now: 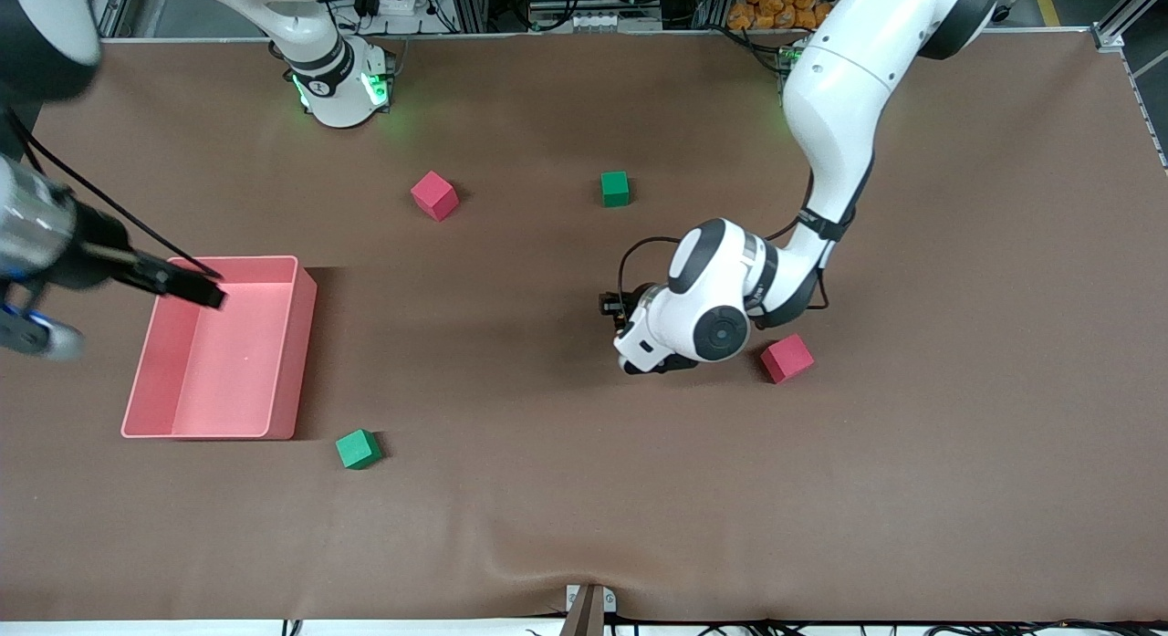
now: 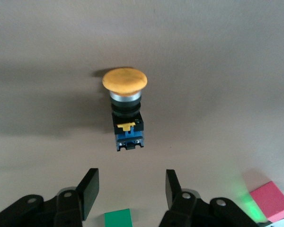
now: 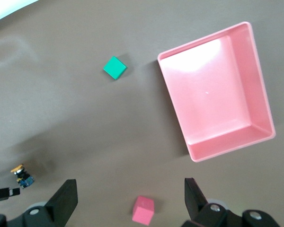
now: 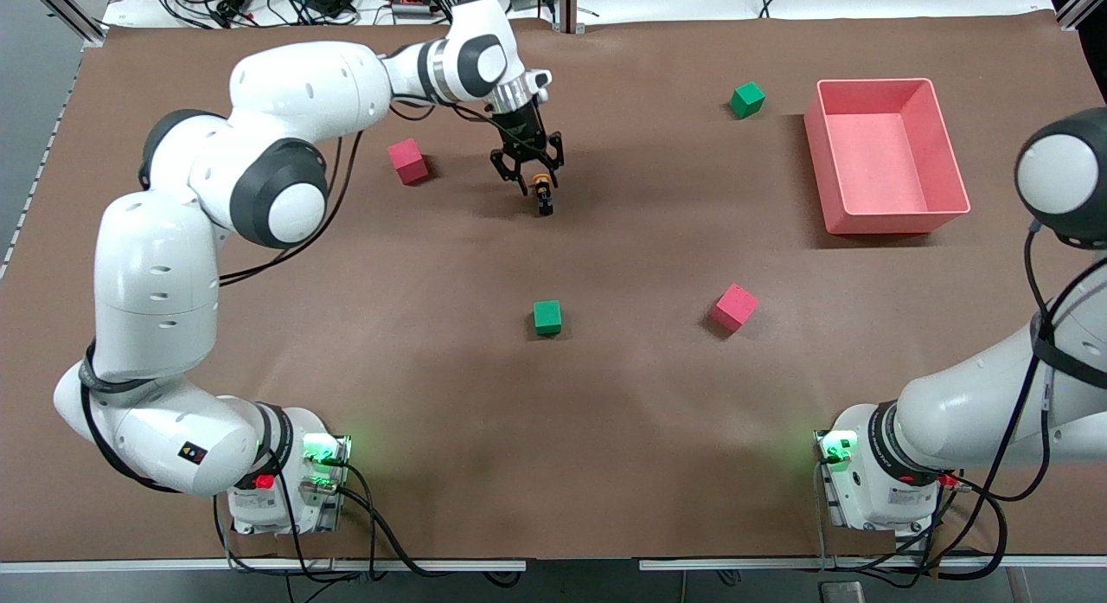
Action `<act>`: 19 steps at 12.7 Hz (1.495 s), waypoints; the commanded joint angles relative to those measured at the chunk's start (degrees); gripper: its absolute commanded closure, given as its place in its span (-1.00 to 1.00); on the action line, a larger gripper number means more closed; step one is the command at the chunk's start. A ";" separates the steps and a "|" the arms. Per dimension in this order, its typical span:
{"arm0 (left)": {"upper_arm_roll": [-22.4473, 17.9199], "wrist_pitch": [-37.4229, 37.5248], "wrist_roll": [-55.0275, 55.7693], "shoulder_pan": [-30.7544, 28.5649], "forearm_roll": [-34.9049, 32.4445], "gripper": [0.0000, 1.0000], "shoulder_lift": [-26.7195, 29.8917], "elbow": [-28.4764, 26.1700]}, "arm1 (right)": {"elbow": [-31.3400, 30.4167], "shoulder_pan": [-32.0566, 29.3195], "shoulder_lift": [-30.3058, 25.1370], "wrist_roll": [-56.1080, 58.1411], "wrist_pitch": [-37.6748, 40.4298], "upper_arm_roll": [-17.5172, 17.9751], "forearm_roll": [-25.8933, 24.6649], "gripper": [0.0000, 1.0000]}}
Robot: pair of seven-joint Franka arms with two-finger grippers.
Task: Place and upright button with both arms
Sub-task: 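Hold the button with the left gripper while the right gripper withdraws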
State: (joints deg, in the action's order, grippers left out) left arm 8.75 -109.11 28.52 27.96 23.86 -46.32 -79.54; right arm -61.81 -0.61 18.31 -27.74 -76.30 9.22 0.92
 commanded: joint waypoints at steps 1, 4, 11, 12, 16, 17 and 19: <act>-0.84 -0.22 1.02 1.04 -1.18 -0.32 -1.40 1.41 | -11.62 0.00 -11.07 6.08 -0.34 -4.10 -0.13 -1.00; -0.93 -2.06 1.02 2.09 -2.49 -0.32 -2.28 1.50 | -28.04 0.26 -22.58 11.04 -7.86 -7.38 0.05 -1.00; -1.02 -6.11 0.84 1.92 -3.20 -0.31 -4.57 1.67 | -22.22 -0.53 -18.76 16.64 -8.26 -7.46 -0.65 -1.00; -1.02 -6.89 0.84 1.84 -3.21 -0.31 -4.83 1.58 | -22.12 -0.62 -18.75 18.41 -8.08 -7.46 -1.00 -1.00; -1.11 -7.08 0.66 1.92 -3.29 -0.12 -5.18 1.58 | -22.12 -0.27 -18.75 20.27 -6.32 -7.73 -1.45 -1.00; -1.02 -7.08 0.75 1.92 -3.38 -0.06 -5.10 1.50 | -22.03 -0.44 -18.75 20.45 -6.32 -7.73 -1.53 -1.00; -1.02 -7.08 0.84 2.01 -3.47 0.15 -5.01 1.41 | -21.51 -0.44 -18.75 20.45 -5.44 -7.82 -1.53 -1.00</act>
State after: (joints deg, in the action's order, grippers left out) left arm 8.06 -115.96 28.52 29.26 21.64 -50.67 -79.49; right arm -85.66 -0.66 -1.19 -8.30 -83.56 1.22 0.47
